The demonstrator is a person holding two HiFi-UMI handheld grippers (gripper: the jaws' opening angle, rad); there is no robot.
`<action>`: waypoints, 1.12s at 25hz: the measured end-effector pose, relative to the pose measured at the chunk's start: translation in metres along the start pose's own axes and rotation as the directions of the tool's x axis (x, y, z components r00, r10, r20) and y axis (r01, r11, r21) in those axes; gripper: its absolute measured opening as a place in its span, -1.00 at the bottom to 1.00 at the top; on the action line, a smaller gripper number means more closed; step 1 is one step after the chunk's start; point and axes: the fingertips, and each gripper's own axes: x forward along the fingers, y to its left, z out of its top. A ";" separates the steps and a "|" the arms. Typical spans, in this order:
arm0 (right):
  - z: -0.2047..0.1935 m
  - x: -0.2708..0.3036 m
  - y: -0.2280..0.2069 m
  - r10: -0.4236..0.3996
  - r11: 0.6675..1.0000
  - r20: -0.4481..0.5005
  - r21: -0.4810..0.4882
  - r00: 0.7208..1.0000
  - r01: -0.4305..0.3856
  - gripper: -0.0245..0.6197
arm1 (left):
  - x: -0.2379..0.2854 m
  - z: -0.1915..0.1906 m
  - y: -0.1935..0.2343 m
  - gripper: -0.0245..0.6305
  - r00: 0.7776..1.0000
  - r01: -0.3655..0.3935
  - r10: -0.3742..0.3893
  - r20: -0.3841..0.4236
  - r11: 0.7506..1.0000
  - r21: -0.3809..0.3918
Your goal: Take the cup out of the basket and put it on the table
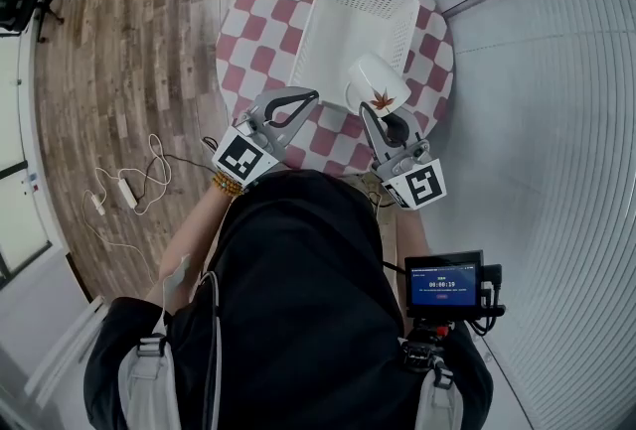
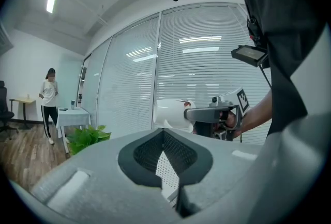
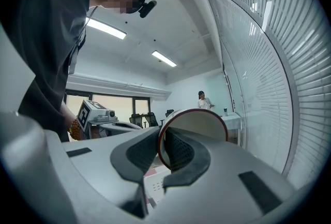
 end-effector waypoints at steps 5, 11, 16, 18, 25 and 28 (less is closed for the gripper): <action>-0.001 -0.001 -0.001 -0.010 1.000 -0.006 -0.009 1.000 0.010 -0.80 | -0.001 0.001 -0.002 -0.91 1.000 -0.001 0.001 -0.001 1.000 -0.019; -0.004 0.004 -0.002 0.000 1.000 -0.009 -0.016 1.000 0.000 -0.81 | -0.003 -0.003 0.000 -0.91 1.000 -0.014 0.014 -0.008 1.000 -0.013; -0.005 0.001 -0.006 -0.003 1.000 -0.014 -0.014 1.000 0.003 -0.81 | -0.002 -0.005 -0.002 -0.91 1.000 -0.012 0.012 -0.015 1.000 -0.007; -0.007 0.000 -0.006 -0.002 1.000 -0.018 -0.014 1.000 0.002 -0.81 | -0.002 -0.006 -0.003 -0.91 1.000 -0.014 0.013 -0.017 1.000 -0.005; -0.010 -0.002 -0.008 -0.004 1.000 -0.020 -0.010 1.000 0.004 -0.81 | -0.001 -0.008 -0.007 -0.91 1.000 -0.011 0.011 -0.021 1.000 -0.002; -0.010 -0.002 -0.009 -0.003 1.000 -0.029 -0.015 1.000 0.003 -0.81 | -0.001 -0.008 -0.008 -0.91 1.000 -0.012 0.012 -0.026 1.000 -0.006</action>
